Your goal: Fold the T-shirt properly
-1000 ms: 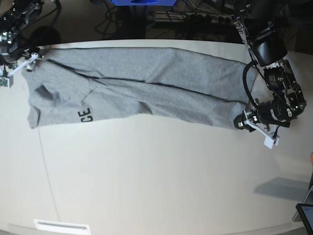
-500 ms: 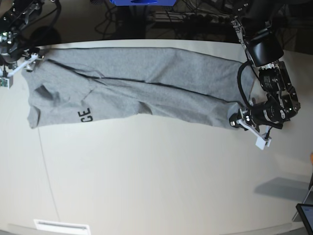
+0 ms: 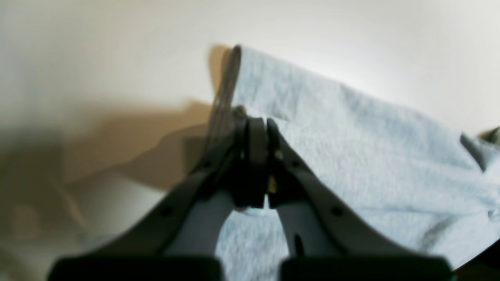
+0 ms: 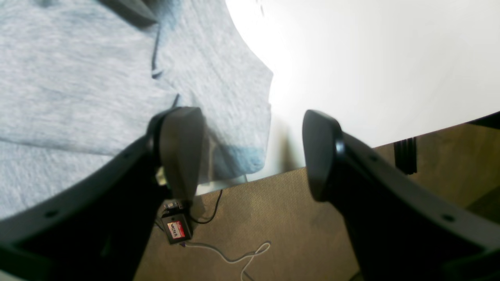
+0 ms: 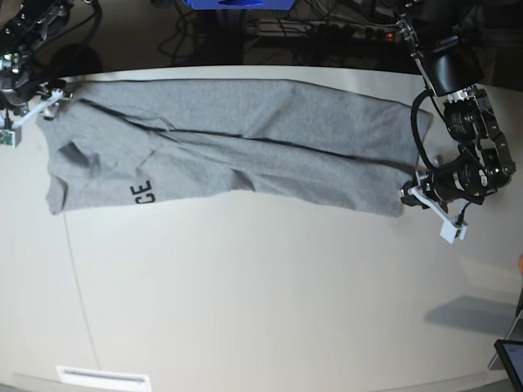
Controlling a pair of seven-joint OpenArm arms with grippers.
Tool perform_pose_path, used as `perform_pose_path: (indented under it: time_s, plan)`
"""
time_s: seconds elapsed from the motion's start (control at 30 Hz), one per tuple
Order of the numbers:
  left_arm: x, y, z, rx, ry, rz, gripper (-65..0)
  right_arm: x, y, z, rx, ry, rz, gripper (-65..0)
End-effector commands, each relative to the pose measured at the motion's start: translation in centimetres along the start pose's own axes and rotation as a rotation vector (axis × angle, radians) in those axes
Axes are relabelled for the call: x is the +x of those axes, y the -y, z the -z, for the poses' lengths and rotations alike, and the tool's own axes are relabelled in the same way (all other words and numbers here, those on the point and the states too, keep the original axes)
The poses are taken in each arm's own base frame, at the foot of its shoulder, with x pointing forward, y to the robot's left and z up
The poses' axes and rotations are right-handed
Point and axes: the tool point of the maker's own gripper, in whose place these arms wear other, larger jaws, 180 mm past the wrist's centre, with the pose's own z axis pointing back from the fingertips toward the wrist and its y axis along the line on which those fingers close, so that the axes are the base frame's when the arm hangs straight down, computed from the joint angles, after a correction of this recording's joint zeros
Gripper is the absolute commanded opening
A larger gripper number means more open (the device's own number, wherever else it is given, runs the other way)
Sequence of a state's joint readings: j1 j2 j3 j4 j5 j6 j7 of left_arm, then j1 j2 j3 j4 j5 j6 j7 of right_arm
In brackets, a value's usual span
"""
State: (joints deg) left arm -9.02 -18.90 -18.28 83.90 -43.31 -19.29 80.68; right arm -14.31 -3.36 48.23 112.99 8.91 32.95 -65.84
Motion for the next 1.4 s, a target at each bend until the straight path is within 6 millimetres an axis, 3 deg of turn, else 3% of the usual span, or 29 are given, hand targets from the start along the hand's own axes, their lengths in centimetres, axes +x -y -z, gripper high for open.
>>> perform_pose_path:
  time_s: [0.0,0.33,0.57,1.37]
  plan:
    - [1.9,0.2,-1.3,0.007,0.062,0.033,-65.0,1.1,0.3,-0.3,-0.010,0.038,-0.007,-27.0]
    - [-1.3,-0.1,-2.4,0.048,0.023,0.091,-65.0,1.1,0.3,-0.3,-0.010,0.039,-0.007,-27.0]
    - [-2.7,1.0,-2.3,0.051,-0.032,0.184,-65.0,1.1,0.2,-0.3,-0.008,0.038,-0.005,-27.0]
    - [-1.7,-1.3,-4.0,0.121,-0.039,0.234,-64.5,0.9,0.2,-0.3,-0.006,0.029,-0.005,-27.0]
